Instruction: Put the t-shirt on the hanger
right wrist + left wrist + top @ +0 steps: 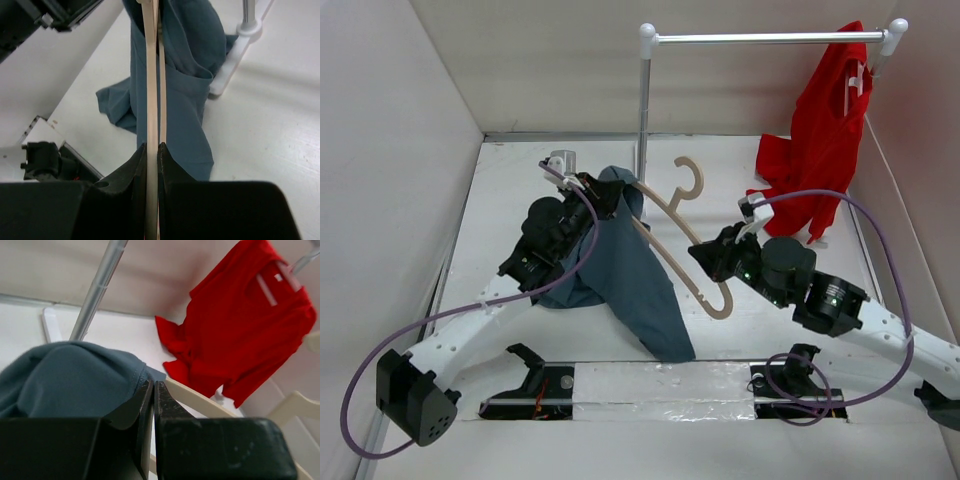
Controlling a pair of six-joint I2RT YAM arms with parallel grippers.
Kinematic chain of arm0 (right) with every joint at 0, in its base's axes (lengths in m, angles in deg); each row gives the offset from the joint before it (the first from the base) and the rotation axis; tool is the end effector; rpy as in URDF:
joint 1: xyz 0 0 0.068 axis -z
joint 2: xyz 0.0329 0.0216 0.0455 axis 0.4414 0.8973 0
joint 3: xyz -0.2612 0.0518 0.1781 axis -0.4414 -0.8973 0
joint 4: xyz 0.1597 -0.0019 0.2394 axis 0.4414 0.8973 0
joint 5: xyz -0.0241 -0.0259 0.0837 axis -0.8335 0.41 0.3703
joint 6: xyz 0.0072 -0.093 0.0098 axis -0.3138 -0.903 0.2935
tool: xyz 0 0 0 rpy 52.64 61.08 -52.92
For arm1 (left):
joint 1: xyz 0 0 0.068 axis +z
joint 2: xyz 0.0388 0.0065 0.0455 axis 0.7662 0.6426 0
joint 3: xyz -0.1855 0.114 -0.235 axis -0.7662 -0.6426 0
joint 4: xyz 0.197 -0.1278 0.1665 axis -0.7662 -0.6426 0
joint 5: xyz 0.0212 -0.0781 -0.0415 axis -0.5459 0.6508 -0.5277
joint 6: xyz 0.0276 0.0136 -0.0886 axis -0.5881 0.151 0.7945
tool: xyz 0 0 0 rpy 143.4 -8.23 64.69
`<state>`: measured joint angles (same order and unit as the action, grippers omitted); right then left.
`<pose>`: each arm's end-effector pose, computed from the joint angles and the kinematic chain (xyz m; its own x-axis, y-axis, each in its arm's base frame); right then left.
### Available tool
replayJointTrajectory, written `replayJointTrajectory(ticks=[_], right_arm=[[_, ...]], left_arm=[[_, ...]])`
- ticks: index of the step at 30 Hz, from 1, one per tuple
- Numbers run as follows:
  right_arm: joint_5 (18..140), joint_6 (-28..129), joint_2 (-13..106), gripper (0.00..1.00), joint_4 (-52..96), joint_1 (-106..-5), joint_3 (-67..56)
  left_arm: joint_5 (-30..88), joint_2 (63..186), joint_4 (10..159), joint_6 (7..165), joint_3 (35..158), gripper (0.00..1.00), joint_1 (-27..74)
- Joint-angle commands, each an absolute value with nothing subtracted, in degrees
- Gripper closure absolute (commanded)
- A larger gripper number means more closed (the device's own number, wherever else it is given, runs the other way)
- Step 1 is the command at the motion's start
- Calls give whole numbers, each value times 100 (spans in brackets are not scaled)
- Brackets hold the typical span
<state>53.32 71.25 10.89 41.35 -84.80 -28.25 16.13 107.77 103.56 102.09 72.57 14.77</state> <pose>0.1345 0.1695 0.3990 -0.4008 0.1921 -0.8958 -0.5248 0.7534 0.3963 0.2443 -0.1645 0.4166 -0.1130 -0.4951 -0.8615 0.5191 0.7099 -0.4760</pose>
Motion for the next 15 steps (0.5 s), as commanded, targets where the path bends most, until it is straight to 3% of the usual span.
replayJointTrajectory(ticks=[1,10,15], right_arm=[[4513,6837,1398,100,3140,-8613,-2464],[4679,6337,2972,100,451,-8588,-2596],[6037,6555,3560,100,-499,-7973,-2491]], left_arm=[[1806,10414,10920,10378,7251,100,1468],[2861,10221,10806,10519,7400,100,1468],[3055,10037,10491,10545,7400,100,1468]])
